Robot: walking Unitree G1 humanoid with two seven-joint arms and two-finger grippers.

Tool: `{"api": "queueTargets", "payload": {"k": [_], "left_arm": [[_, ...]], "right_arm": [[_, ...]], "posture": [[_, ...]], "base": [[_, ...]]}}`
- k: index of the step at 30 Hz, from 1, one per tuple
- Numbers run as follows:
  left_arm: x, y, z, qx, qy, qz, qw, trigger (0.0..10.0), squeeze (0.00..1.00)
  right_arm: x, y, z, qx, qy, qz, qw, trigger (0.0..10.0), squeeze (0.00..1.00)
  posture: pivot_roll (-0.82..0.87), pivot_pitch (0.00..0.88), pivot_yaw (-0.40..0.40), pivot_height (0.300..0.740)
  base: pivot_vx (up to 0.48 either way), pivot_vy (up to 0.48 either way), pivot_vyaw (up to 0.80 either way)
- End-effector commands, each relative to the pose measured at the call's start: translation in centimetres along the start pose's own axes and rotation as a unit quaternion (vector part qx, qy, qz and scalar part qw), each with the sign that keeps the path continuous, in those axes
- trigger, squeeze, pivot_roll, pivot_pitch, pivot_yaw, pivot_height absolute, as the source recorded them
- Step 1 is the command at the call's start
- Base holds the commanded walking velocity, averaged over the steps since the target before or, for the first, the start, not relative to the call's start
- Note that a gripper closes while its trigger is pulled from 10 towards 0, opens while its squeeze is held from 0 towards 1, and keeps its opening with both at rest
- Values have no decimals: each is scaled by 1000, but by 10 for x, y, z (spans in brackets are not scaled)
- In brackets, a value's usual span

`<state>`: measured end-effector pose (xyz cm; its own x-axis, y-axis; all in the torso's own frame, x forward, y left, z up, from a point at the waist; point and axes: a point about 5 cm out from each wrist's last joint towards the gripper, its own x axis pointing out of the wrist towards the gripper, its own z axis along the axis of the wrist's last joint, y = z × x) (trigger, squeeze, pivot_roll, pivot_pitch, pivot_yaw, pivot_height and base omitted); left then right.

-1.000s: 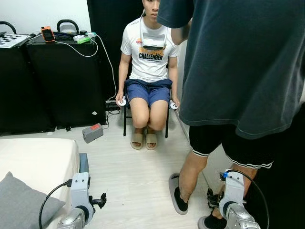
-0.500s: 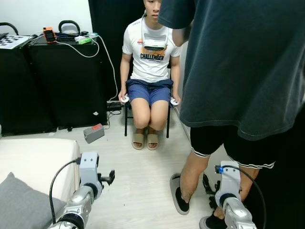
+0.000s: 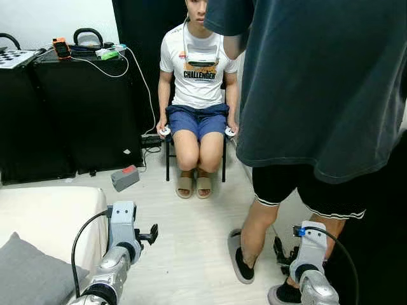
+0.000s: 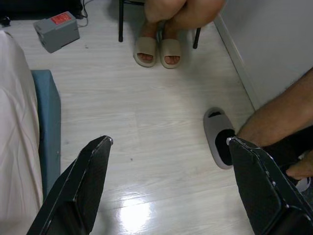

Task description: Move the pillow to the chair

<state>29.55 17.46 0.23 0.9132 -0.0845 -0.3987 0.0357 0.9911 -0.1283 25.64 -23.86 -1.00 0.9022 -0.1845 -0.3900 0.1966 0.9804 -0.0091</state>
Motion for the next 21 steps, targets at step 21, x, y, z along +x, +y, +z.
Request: {"api": "queueTargets", "payload": {"k": [21], "left_arm": [[-29,29,-37,-38,5,20,999,10000,0]], "right_arm": [[-53,-16,-44,58,-24,-64,996,10000,0]], "posture": [[-72,37,12,740]], "base": [[0,0,0]]}}
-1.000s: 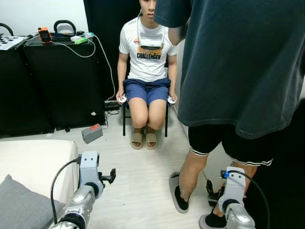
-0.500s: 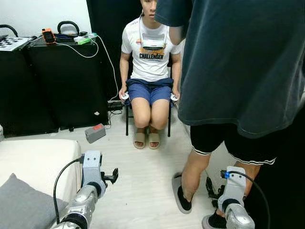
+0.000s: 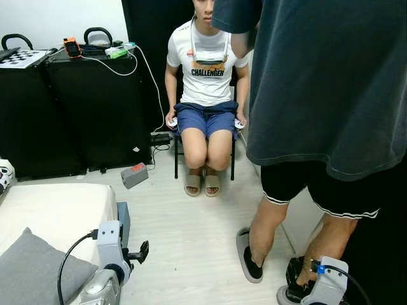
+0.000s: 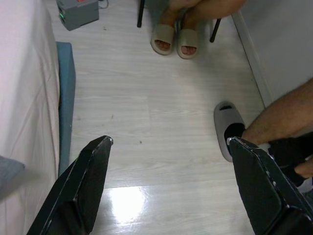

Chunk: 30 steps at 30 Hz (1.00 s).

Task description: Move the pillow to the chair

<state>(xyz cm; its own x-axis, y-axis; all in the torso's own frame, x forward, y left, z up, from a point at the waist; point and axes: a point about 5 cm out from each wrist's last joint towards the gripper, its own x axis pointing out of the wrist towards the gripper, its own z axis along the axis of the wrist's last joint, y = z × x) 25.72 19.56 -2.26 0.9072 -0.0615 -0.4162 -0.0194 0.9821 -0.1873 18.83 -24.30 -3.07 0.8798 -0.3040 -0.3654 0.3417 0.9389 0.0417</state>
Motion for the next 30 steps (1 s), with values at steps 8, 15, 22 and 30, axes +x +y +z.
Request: {"api": "queueTargets", "payload": {"k": [8,15,22,30], "left_arm": [[-3,13,10,-7,-32,6,999,10000,0],[1,0,49,23,-124,-37,991,10000,0],[-8,-19,84,53,-191,-66,978,10000,0],[-27,-66,101,27,-204,-119,971,10000,0]], "right_arm": [[-5,-13,17,-32,-53,-19,998,10000,0],[-12,6,81,-58,-161,53,984,10000,0],[-30,28,109,-77,-206,99,970,10000,0],[-47,52,100,-77,-160,158,971,10000,0]], "posture": [[-73,39,16,740],[-83,40,25,740],[-86,30,22,740],[-82,17,10,740]], "base": [[0,0,0],[0,0,0],[0,0,0],[0,0,0]]}}
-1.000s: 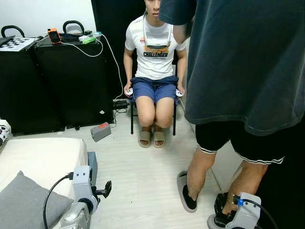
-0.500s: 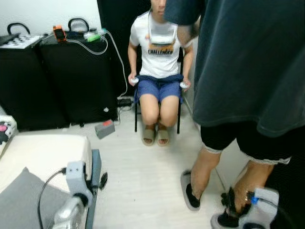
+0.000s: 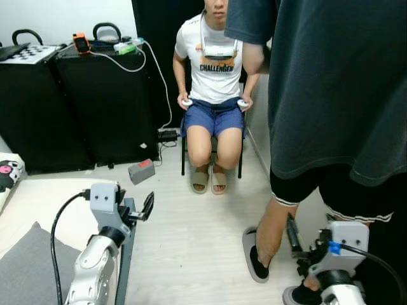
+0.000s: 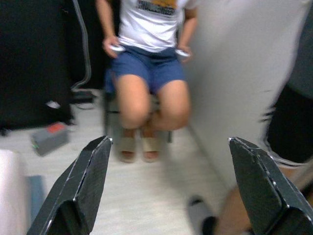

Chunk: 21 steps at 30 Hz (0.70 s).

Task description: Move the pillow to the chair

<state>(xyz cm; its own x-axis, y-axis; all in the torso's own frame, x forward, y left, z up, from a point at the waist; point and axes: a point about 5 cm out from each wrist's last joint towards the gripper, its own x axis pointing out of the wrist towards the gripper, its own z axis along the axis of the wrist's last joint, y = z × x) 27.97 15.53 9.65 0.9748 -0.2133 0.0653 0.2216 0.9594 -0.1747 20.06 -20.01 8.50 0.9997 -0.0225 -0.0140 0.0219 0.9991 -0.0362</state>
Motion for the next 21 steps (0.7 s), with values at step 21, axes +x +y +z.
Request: {"api": "queueTargets", "payload": {"k": [21], "left_arm": [[-7,-12,1,20,94,54,994,10000,0]], "right_arm": [[3,-10,-1,-4,41,-18,999,10000,0]], "posture": [[-82,28,10,740]], "base": [[0,0,0]]}}
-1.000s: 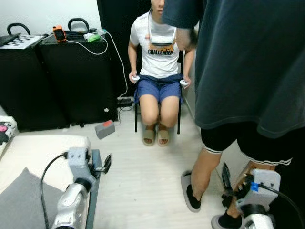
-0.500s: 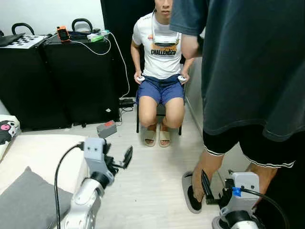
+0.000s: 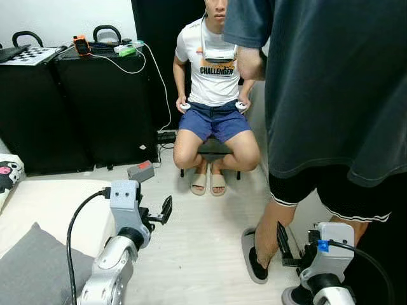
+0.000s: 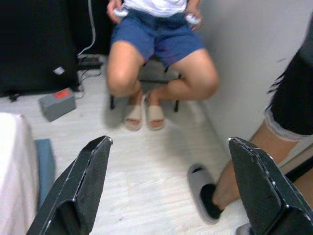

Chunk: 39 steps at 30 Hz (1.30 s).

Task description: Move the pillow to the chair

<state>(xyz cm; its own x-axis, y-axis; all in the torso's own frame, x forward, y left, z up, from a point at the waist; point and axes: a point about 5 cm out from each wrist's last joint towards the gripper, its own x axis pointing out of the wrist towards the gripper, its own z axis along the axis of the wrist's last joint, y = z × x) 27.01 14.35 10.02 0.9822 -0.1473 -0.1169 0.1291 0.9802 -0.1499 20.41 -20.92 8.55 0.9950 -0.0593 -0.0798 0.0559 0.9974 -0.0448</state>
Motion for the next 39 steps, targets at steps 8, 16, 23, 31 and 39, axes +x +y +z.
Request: {"api": "queueTargets", "payload": {"k": [8,16,23,31,39], "left_arm": [[5,4,-7,-10,25,17,999,10000,0],[11,4,-4,-10,26,12,1000,10000,0],[17,4,-1,-1,27,16,1000,10000,0],[17,5,-1,-4,25,19,1000,10000,0],[18,3,0,-11,23,13,1000,10000,0]], "right_arm": [[8,-2,0,5,8,-4,1000,10000,0],[10,-1,0,9,7,-5,1000,10000,0],[10,-1,1,14,7,-4,1000,10000,0],[11,0,0,17,7,-1,1000,10000,0],[10,0,0,16,8,1,1000,10000,0]], "posture": [[-73,30,5,740],[-82,26,13,740],[-87,24,15,740],[-87,23,13,740],[-91,19,11,740]], "base": [[0,0,314],[0,0,794],[0,0,789],[0,0,793],[0,0,794]]}}
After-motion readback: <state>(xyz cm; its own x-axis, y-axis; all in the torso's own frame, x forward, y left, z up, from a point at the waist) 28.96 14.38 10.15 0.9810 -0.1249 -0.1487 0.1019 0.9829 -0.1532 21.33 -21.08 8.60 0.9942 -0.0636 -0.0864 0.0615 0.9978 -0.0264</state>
